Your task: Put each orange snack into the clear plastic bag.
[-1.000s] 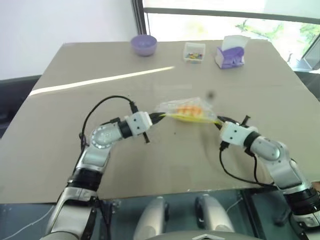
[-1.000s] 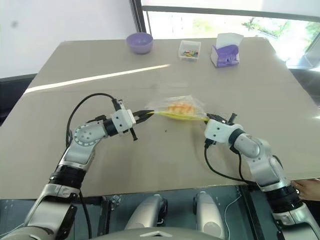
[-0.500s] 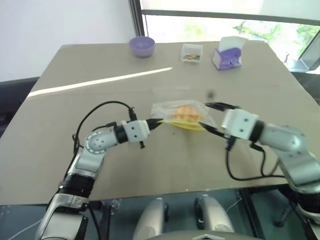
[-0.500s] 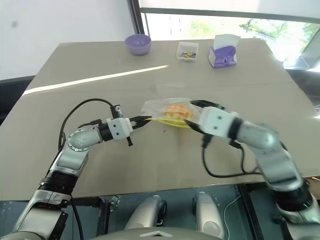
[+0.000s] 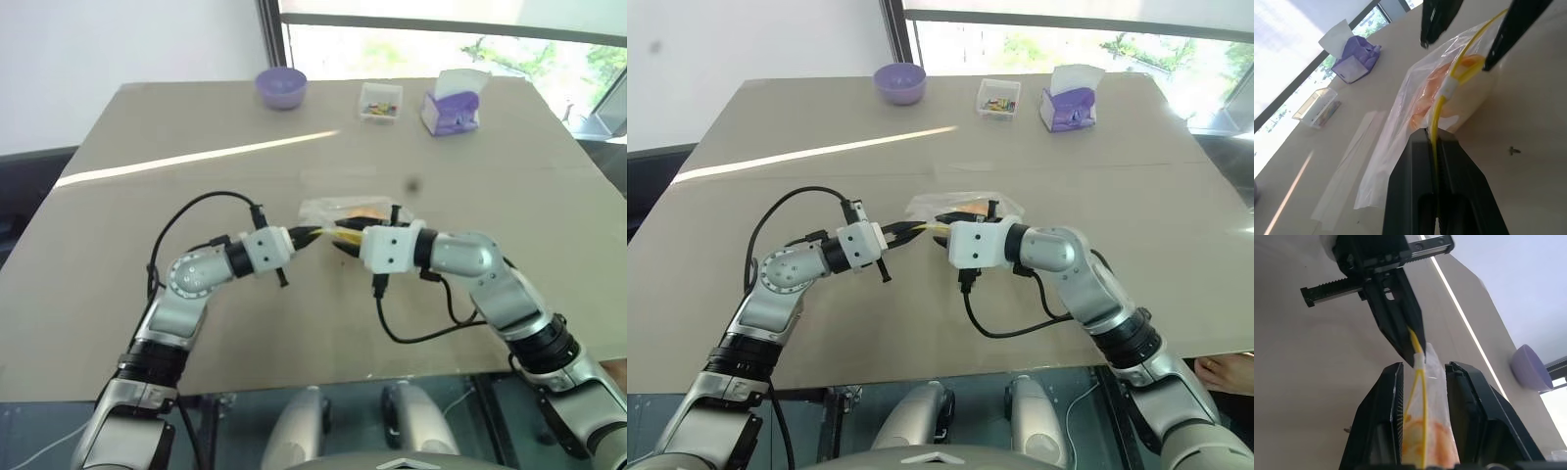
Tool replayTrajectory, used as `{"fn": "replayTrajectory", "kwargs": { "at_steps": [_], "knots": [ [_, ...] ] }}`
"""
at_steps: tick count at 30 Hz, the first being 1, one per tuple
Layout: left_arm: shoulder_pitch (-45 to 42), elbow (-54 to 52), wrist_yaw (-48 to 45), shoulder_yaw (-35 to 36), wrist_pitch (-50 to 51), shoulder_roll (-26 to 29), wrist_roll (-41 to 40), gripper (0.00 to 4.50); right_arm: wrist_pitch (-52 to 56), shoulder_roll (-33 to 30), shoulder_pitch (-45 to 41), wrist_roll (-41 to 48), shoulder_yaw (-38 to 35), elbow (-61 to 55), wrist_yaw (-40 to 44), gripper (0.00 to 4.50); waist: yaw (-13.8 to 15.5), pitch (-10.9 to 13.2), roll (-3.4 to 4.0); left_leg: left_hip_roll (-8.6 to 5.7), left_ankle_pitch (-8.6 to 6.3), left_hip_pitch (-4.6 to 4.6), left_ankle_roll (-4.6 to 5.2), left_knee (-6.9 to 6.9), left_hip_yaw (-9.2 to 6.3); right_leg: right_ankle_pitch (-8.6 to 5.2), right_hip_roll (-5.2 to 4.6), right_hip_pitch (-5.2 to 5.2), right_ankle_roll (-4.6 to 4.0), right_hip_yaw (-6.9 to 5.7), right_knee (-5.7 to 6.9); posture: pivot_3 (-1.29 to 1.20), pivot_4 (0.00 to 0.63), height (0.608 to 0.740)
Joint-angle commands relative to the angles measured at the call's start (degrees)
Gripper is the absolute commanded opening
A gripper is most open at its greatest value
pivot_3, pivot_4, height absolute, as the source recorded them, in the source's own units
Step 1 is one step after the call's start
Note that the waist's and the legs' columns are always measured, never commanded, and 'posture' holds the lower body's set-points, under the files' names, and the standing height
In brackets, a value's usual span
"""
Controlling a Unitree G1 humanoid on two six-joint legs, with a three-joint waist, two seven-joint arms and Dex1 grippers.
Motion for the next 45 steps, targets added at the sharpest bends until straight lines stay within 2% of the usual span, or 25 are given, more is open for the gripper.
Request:
{"fn": "replayTrajectory", "kwargs": {
  "at_steps": [1, 12, 16, 30, 33, 36, 40, 41, 42, 44, 45],
  "knots": [
    [-0.30, -3.02, 0.16, 1.63, 1.22, 0.43, -1.33, 0.00, -1.96, 1.21, -1.81, -0.46, -0.03, -0.13, -0.25, 1.46, 0.00, 0.00, 0.00, 0.00, 0.00, 0.00, 0.00, 0.00, 0.00, 0.00, 0.00, 0.00, 0.00, 0.00, 0.00, 0.00, 0.150, 0.740],
    [0.05, -7.12, 0.62, 1.53, 4.68, 0.45, -1.59, 0.00, -3.15, 3.77, -3.39, -3.14, -0.02, 3.80, -1.18, 1.46, -0.03, 0.00, 0.01, 0.00, 0.00, 0.01, 0.00, 0.00, -0.02, 0.00, 0.03, -0.01, -0.01, 0.00, 0.05, 0.00, 0.150, 0.740],
    [0.11, -7.83, 0.66, 1.45, 5.48, 0.29, -1.61, 0.00, -3.37, 3.84, -3.32, -3.74, -0.20, 3.92, -1.36, 0.25, -0.04, 0.00, 0.01, 0.00, 0.00, 0.01, 0.00, 0.00, -0.01, 0.00, 0.03, -0.01, 0.00, 0.00, 0.05, 0.00, 0.150, 0.740],
    [-0.53, -7.62, 0.64, 1.55, 7.07, -0.05, -1.97, 0.00, -2.02, 3.59, -3.33, -3.47, -1.44, 3.07, -0.87, 0.25, -0.04, 0.00, 0.01, 0.00, 0.00, 0.01, 0.00, 0.00, -0.01, 0.00, 0.03, -0.01, -0.01, 0.00, 0.04, 0.00, 0.150, 0.740],
    [-0.65, -7.85, 0.76, 1.60, 7.43, -0.19, -2.00, 0.00, -1.61, 3.64, -3.55, -3.53, -1.84, 2.97, -1.45, 1.19, -0.03, 0.00, 0.01, 0.00, 0.00, 0.01, 0.00, 0.00, -0.02, 0.00, 0.03, -0.01, -0.01, 0.00, 0.04, 0.00, 0.150, 0.740],
    [-0.75, -7.99, 0.83, 1.56, 7.55, -0.17, -1.89, 0.00, -2.59, 3.35, -3.44, -4.38, -1.94, 3.52, -2.19, 2.71, -0.03, 0.00, 0.01, 0.00, 0.00, 0.01, 0.00, 0.00, -0.01, 0.00, 0.03, -0.01, -0.01, 0.00, 0.04, 0.00, 0.150, 0.740],
    [-0.80, -8.09, 0.84, 1.57, 7.66, -0.09, -1.84, 0.00, -2.83, 3.39, -3.09, -4.14, -2.09, 3.58, -1.84, 2.71, -0.04, 0.01, 0.01, 0.01, 0.00, 0.01, 0.00, 0.00, -0.01, 0.00, 0.03, -0.01, -0.01, 0.00, 0.04, 0.00, 0.150, 0.740],
    [-0.79, -8.12, 0.84, 1.55, 7.69, -0.08, -1.82, 0.00, -2.86, 3.45, -3.03, -4.03, -2.16, 3.52, -1.86, 2.07, -0.04, 0.01, 0.01, 0.00, 0.00, 0.01, 0.00, 0.00, -0.02, 0.00, 0.03, -0.01, -0.01, 0.00, 0.04, 0.00, 0.150, 0.740],
    [-0.79, -8.19, 0.85, 1.52, 7.76, -0.10, -1.81, 0.00, -2.93, 3.45, -2.96, -4.00, -2.19, 3.45, -1.87, 1.82, -0.04, 0.01, 0.01, 0.01, 0.00, 0.01, 0.00, 0.00, -0.01, 0.00, 0.03, -0.01, -0.01, 0.00, 0.04, 0.00, 0.150, 0.740],
    [-0.78, -8.27, 0.89, 1.49, 7.87, -0.13, -1.79, 0.00, -3.10, 3.43, -2.83, -4.10, -2.12, 3.34, -1.92, 0.96, -0.03, 0.01, 0.01, 0.00, 0.00, 0.01, 0.00, 0.00, -0.01, 0.00, 0.03, -0.01, -0.01, 0.00, 0.04, 0.00, 0.150, 0.740],
    [-0.78, -8.27, 0.89, 1.50, 7.88, -0.11, -1.77, 0.00, -3.19, 3.44, -2.77, -4.17, -2.05, 3.29, -1.93, 0.96, -0.03, 0.01, 0.01, 0.00, 0.00, 0.01, 0.00, 0.00, -0.01, 0.00, 0.03, -0.01, -0.01, 0.00, 0.04, 0.00, 0.150, 0.740]
  ]
}}
